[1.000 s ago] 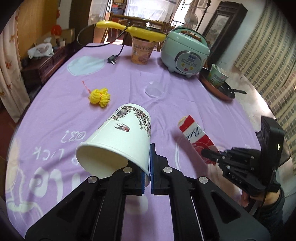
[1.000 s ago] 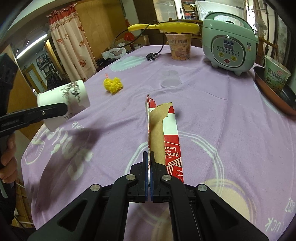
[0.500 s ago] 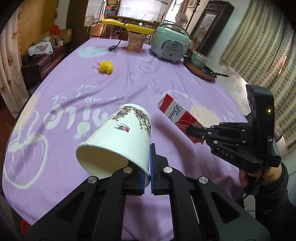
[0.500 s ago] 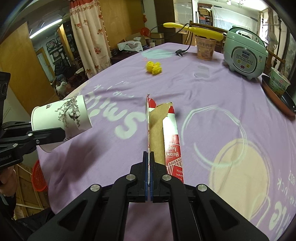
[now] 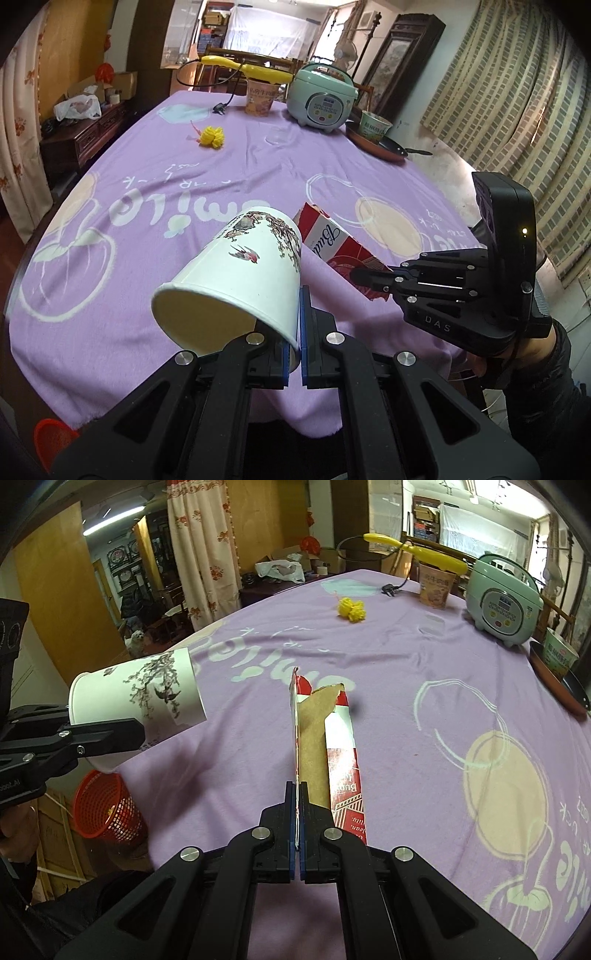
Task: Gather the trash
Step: 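Carry the paper cup and carton in both tools over the red basket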
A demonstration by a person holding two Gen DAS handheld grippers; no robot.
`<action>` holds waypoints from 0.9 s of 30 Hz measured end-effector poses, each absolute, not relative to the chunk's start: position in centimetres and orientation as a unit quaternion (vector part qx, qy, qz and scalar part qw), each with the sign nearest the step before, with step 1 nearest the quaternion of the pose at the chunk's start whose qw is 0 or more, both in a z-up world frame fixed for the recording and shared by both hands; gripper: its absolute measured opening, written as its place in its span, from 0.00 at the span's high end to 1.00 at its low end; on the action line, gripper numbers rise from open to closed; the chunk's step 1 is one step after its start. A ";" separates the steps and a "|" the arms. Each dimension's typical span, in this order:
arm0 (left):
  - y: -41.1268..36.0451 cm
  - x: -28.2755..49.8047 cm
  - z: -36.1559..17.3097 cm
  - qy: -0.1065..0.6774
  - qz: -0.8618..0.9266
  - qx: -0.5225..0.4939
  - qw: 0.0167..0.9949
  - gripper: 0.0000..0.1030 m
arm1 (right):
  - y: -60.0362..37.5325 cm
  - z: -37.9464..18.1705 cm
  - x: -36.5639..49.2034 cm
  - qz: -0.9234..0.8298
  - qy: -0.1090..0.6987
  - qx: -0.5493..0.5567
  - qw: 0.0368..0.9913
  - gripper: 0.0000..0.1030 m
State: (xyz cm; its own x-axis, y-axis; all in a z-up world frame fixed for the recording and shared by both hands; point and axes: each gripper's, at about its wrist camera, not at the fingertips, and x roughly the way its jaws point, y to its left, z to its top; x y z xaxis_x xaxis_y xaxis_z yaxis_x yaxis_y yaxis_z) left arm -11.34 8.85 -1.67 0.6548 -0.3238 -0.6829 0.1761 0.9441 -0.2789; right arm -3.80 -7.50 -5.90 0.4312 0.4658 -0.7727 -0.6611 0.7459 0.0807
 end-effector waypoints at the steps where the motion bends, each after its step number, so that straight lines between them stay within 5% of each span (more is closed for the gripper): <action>1: 9.1 -11.8 -1.7 0.391 -0.136 -0.096 0.905 0.95 | -7.2 -5.8 -4.2 0.340 0.413 -0.119 0.837 0.98; 15: 15.1 -21.3 -4.2 0.384 -0.114 -0.161 0.902 0.95 | -1.2 -6.0 -12.7 0.406 0.400 -0.180 0.802 0.98; 27: 28.5 -30.3 -11.3 0.390 0.060 -0.294 0.870 0.95 | 12.3 -9.0 -20.1 0.515 0.396 -0.277 0.708 0.98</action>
State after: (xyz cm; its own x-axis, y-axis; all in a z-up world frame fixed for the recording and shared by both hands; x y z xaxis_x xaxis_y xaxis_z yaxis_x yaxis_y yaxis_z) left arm -30.32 28.51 -11.33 0.6880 -0.1252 -0.7148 -0.3345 0.8194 -0.4655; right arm -20.06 12.27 -9.01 0.1567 0.5102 -0.8457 -0.9486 0.3162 0.0149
